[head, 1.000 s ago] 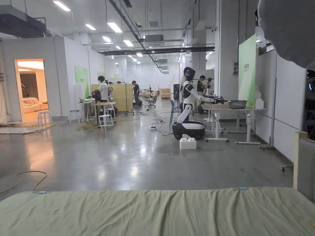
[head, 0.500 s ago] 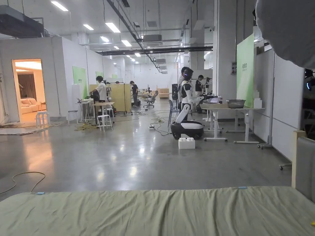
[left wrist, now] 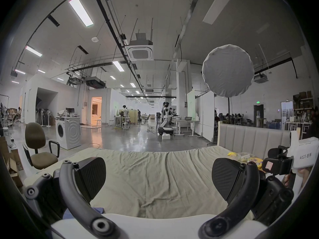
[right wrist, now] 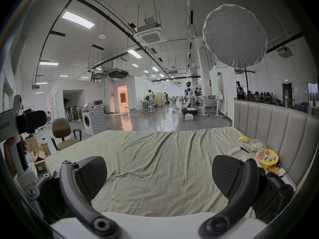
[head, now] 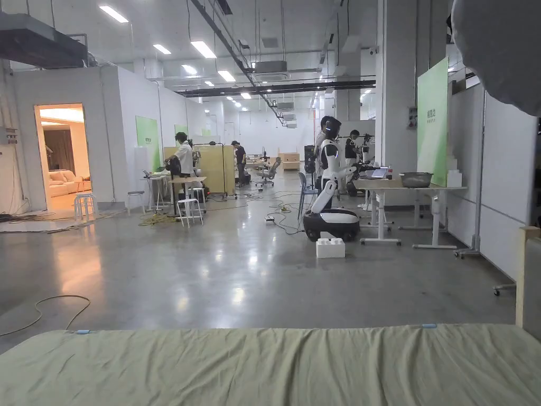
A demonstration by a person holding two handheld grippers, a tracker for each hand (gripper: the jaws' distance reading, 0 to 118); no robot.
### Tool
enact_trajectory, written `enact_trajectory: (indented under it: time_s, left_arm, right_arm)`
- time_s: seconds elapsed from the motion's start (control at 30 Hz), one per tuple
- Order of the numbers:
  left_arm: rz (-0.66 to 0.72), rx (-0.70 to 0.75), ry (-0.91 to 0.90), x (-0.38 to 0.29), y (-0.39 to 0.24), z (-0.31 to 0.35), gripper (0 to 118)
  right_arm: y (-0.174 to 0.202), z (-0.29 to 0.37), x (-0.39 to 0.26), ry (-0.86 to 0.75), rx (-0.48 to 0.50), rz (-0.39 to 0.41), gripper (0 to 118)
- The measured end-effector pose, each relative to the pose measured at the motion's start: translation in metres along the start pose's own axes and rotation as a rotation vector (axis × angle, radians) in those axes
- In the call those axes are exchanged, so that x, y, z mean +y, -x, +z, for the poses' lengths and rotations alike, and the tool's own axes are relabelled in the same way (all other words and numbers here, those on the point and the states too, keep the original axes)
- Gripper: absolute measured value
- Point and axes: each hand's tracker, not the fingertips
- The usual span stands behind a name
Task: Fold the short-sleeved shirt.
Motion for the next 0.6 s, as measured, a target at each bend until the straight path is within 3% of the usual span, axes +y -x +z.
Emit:
enact_trajectory:
  time_s: [0.6]
  left_arm:
    - [-0.024,-0.037,0.011,0.001,-0.007,-0.002,118]
  right_arm:
    - [-0.014,0.002,0.002,-0.007,-0.023,-0.108,118]
